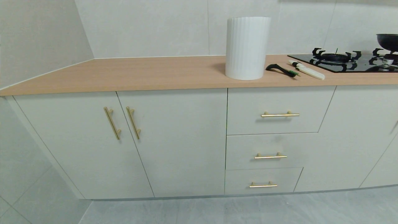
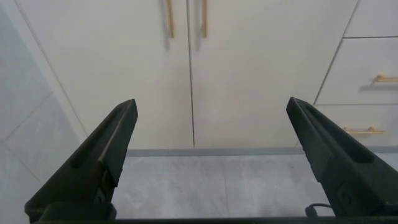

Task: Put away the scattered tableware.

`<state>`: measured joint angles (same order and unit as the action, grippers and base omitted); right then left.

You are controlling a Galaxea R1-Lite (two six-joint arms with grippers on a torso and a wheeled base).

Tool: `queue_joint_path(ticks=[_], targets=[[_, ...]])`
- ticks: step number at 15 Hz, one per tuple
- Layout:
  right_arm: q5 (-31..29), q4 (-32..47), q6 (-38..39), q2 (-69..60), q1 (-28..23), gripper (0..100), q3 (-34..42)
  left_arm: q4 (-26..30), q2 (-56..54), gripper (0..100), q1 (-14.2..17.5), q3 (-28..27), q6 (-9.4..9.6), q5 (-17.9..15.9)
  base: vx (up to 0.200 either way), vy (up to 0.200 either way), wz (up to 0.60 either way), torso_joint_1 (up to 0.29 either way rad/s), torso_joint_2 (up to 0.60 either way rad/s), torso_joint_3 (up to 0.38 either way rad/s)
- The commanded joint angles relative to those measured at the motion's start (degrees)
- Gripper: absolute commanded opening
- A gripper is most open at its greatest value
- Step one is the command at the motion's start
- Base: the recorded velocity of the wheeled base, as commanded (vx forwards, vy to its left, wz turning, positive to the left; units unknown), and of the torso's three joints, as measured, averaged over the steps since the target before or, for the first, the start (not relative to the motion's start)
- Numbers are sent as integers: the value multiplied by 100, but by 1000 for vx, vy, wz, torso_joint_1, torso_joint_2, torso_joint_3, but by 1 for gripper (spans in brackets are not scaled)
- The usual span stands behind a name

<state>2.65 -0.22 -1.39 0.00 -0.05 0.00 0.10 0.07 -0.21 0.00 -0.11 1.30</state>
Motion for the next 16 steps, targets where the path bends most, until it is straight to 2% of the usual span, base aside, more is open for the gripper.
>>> queue_joint_path(ticks=[1, 3, 7, 16], targets=[[-1, -4, -2, 9, 5, 100, 0, -1, 1, 100, 3, 0, 2, 1, 0, 0, 0, 0, 0, 0], [-1, -4, -2, 9, 5, 100, 0, -1, 1, 100, 12, 0, 2, 1, 0, 0, 0, 0, 0, 0], [-10, -4, 7, 9, 5, 100, 0, -1, 1, 100, 3, 0, -7, 1, 200, 0, 0, 1, 6, 6], [-1, 4, -19, 26, 14, 100, 0, -10, 1, 100, 12, 0, 11, -7, 0, 0, 0, 0, 0, 0]])
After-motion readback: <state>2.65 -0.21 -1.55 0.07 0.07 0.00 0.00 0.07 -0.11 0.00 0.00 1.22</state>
